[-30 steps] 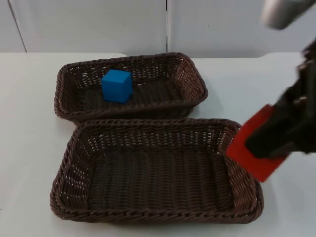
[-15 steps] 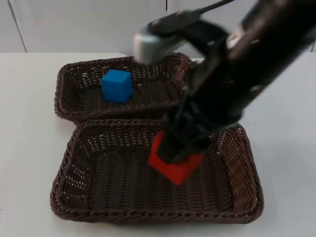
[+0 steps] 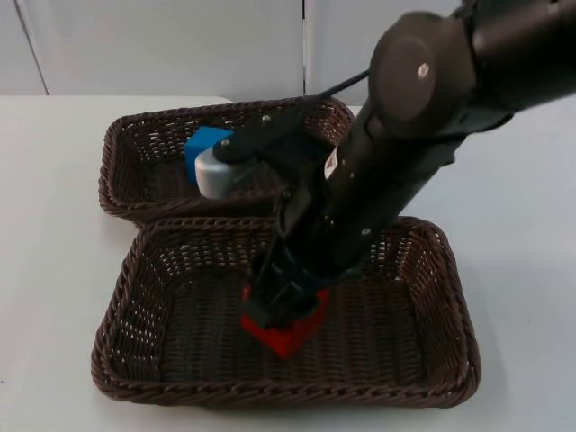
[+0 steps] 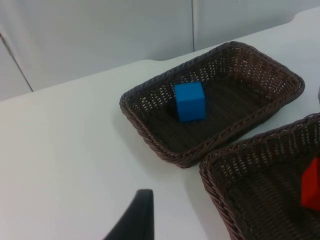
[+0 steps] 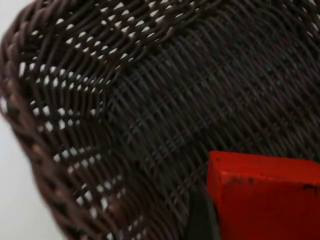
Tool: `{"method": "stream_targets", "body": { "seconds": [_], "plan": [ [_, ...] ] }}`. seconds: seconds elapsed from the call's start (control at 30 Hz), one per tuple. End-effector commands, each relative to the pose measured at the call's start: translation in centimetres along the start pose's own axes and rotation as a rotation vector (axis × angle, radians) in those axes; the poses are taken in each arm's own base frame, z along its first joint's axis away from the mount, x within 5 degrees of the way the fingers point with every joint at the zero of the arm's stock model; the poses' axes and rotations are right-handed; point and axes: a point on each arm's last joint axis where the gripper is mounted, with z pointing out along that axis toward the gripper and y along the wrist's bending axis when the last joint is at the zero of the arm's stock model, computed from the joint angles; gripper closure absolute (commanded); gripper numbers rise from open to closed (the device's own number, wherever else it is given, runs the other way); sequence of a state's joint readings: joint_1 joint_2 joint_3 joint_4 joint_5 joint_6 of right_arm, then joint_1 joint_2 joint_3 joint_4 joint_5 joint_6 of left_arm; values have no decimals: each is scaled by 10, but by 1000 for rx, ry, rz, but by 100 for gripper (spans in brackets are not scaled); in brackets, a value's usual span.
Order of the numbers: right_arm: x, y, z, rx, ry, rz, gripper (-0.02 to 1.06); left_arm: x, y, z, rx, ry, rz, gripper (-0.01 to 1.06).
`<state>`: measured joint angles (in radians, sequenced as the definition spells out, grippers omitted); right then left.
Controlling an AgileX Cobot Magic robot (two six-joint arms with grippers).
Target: Pick up one cube with the left hand and place it into the upper basket. Pick up one cube with the right hand and place it into the lower basket.
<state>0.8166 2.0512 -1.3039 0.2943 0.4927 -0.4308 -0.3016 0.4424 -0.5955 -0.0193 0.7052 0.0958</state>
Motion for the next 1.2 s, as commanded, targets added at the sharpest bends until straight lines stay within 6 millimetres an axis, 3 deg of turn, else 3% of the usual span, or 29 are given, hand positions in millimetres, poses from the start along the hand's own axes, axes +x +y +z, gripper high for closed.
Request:
{"method": "stream_targets", "body": {
  "seconds": [0.0, 0.1, 0.13, 0.17, 0.23, 0.37, 0.53, 0.7, 0.8, 0.83, 1.0, 1.03, 1.17],
  "plan": [
    [-4, 2, 1, 4, -21, -8, 101, 0, 0, 0, 4, -7, -3, 0],
    [-2, 1, 5, 1, -8, 17, 82, 0, 0, 0, 4, -7, -3, 0],
    [-2, 1, 5, 1, -8, 17, 82, 0, 0, 0, 4, -7, -3, 0],
    [-1, 2, 6, -1, 0, 18, 66, 0, 0, 0, 4, -7, -3, 0],
    [-1, 2, 6, -2, -1, 20, 46, 0, 0, 0, 4, -7, -3, 0],
    [-4, 2, 3, -3, -6, 43, 24, 0, 0, 0, 4, -7, -3, 0],
    [-13, 3, -4, -27, 16, 49, 21, 0, 0, 0, 4, -7, -3, 0],
    [-22, 7, -24, -60, 44, 35, 21, 0, 0, 0, 4, -7, -3, 0],
    [-32, 11, -62, -52, -29, 20, 21, 0, 0, 0, 5, -5, -3, 0],
    [-32, 11, -62, -52, -29, 20, 21, 0, 0, 0, 5, -5, -3, 0],
    [-42, 19, -131, -36, -169, -9, 21, 0, -2, -2, 21, -17, -24, 0],
    [-42, 19, -131, -36, -169, -9, 21, 0, -2, -2, 21, -17, -24, 0],
    [-40, 28, -185, -32, -261, -24, 21, 1, -4, -12, 42, -71, -50, 0]
  ]
}}
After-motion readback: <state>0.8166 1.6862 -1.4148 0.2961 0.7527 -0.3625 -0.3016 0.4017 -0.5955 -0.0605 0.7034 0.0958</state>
